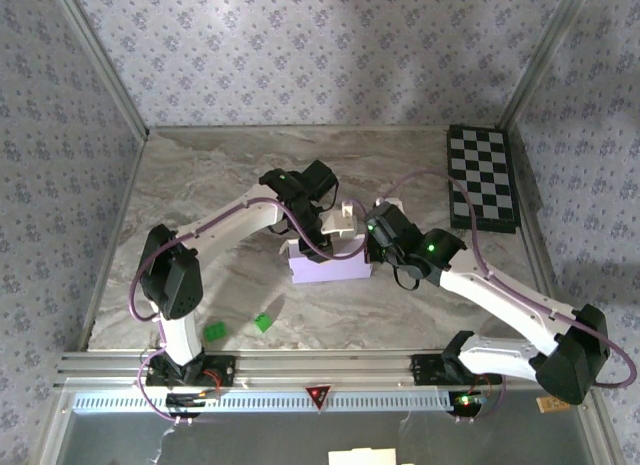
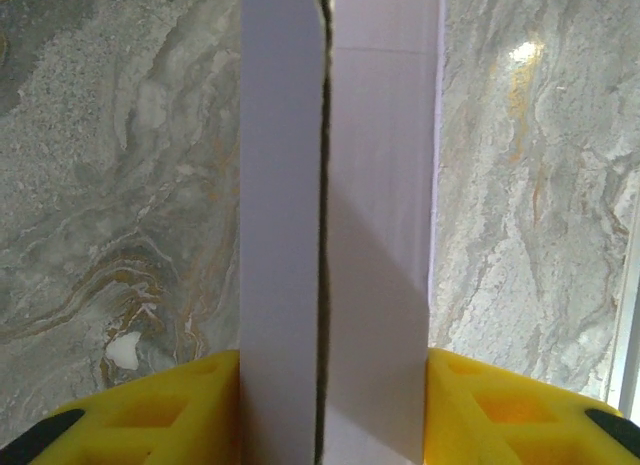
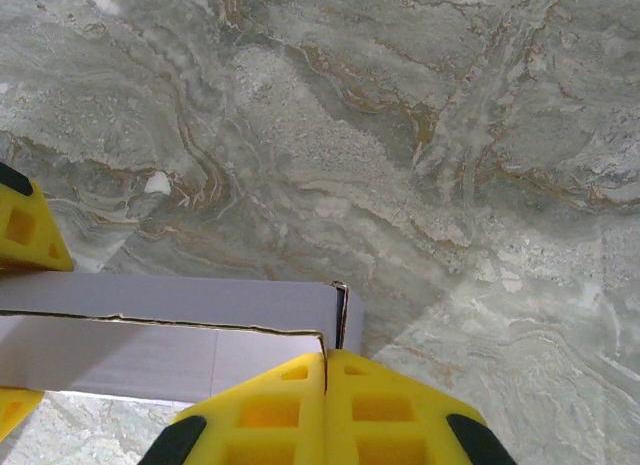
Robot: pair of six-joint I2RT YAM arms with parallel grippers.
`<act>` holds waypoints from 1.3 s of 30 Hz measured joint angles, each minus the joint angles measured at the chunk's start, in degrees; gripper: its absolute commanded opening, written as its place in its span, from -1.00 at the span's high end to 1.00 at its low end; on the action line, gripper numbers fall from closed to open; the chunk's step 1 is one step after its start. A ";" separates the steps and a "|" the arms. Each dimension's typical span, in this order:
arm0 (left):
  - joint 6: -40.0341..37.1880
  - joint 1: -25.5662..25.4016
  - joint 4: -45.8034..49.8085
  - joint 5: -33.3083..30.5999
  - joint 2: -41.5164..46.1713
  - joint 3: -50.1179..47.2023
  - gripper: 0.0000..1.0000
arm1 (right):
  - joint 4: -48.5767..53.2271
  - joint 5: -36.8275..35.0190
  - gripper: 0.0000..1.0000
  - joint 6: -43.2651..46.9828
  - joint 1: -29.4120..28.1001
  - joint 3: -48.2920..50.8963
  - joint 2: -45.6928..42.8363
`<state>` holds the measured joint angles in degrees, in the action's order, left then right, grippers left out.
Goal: Fold the paper box
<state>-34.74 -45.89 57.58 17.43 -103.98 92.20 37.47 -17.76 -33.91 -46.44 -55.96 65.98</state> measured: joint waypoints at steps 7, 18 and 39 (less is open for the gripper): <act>1.95 -0.26 -1.46 -2.54 0.02 0.00 -0.05 | -0.90 -1.81 1.00 -0.22 -0.68 0.66 -0.22; 14.25 1.79 -8.52 -7.10 13.81 -6.25 -0.18 | -0.79 -2.64 1.00 -0.66 -1.09 0.63 -0.22; 51.63 10.84 -11.19 -11.45 31.28 -25.03 0.02 | -0.85 -2.62 1.00 -0.83 -1.09 0.42 0.59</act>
<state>16.88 -35.05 46.39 5.98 -72.71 67.18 36.62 -20.38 -34.74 -47.53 -55.55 66.57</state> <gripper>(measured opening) 0.497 0.052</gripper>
